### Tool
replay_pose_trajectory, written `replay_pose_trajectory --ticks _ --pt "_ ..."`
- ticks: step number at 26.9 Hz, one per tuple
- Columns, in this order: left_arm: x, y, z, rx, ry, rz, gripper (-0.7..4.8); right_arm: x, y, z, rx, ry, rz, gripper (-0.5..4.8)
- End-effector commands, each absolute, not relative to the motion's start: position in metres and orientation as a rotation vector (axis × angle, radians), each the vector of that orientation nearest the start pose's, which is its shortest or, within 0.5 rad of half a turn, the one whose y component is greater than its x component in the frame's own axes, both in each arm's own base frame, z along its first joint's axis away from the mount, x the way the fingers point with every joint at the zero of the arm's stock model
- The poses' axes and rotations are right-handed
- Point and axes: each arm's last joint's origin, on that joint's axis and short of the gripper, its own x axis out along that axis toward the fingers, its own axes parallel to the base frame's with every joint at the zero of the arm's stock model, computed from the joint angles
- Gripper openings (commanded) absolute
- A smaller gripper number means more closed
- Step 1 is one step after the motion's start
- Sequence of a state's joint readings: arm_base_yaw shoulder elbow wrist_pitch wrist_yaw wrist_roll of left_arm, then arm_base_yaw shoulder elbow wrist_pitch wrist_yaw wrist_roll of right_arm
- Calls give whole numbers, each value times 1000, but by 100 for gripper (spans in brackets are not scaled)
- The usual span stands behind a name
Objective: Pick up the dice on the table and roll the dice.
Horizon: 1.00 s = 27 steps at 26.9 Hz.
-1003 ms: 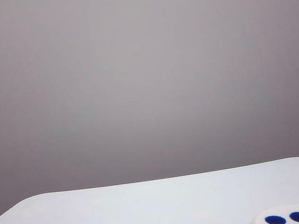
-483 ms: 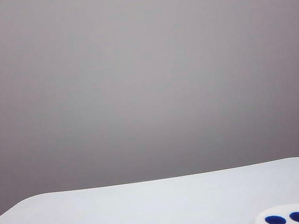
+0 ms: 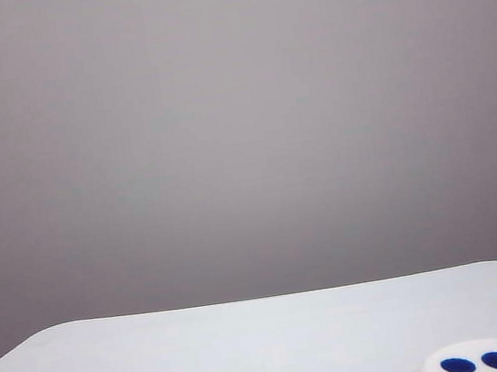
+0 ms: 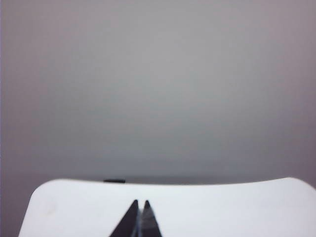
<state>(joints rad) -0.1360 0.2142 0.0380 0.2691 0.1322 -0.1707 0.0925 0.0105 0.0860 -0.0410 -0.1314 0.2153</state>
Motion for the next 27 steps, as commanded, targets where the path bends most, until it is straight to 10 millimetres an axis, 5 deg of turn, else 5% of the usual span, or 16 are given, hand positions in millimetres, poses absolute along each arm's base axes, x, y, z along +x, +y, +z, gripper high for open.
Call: replay_pose_trajectory --ticks 1,12,19,27 --pt "109 -13 182 -169 -65 -287 -5 92 12 184 215 -24 224 -5" --pt "110 4 174 -191 5 -186 -5 97 11 162 217 37 163 -5" --pt "101 2 182 -209 -84 -224 -5 97 11 162 236 35 151 -5" --pt "96 3 168 -198 11 -181 -5 97 11 161 235 42 148 -5"
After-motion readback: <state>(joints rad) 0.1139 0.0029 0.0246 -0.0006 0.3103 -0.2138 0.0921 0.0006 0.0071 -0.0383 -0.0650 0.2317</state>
